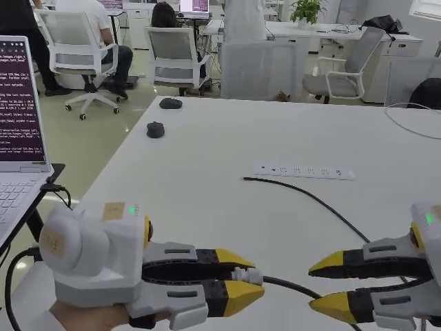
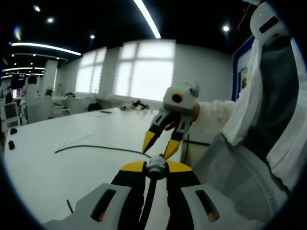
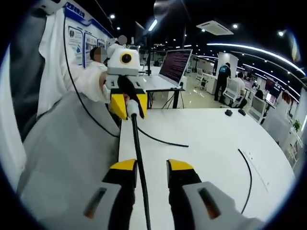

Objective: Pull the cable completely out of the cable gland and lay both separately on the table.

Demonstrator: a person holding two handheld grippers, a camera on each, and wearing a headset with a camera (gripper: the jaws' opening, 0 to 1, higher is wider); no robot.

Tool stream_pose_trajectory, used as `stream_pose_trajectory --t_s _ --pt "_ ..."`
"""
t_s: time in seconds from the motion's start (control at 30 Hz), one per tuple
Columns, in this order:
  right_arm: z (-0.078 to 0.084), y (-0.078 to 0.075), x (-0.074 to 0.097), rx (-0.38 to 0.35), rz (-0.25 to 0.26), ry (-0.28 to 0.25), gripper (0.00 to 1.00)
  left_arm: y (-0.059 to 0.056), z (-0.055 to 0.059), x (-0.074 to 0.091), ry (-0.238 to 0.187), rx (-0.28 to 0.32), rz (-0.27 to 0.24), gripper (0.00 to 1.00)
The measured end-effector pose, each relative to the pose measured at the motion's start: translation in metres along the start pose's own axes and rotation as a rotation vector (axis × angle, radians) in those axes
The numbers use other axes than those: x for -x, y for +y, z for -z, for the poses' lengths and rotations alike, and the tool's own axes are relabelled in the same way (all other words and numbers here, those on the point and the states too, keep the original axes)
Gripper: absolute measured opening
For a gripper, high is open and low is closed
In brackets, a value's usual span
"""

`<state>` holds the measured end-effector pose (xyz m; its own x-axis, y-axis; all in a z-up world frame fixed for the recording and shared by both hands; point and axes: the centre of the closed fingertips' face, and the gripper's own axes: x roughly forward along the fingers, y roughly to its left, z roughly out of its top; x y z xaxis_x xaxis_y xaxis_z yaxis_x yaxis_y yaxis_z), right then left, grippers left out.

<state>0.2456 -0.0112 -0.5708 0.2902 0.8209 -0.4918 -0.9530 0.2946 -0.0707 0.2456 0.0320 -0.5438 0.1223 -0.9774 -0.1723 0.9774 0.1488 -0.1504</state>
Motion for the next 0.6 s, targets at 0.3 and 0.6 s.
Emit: stream_pose_trajectory --t_s 0.3,0.6 --pt "-0.045 0.014 -0.017 0.073 -0.05 -0.091 0.23 -0.003 0.002 -0.001 0.011 -0.001 0.007 0.16" --pt "-0.047 0.015 -0.02 0.054 -0.07 -0.118 0.18 -0.001 0.003 -0.002 0.013 0.004 0.004 0.16"
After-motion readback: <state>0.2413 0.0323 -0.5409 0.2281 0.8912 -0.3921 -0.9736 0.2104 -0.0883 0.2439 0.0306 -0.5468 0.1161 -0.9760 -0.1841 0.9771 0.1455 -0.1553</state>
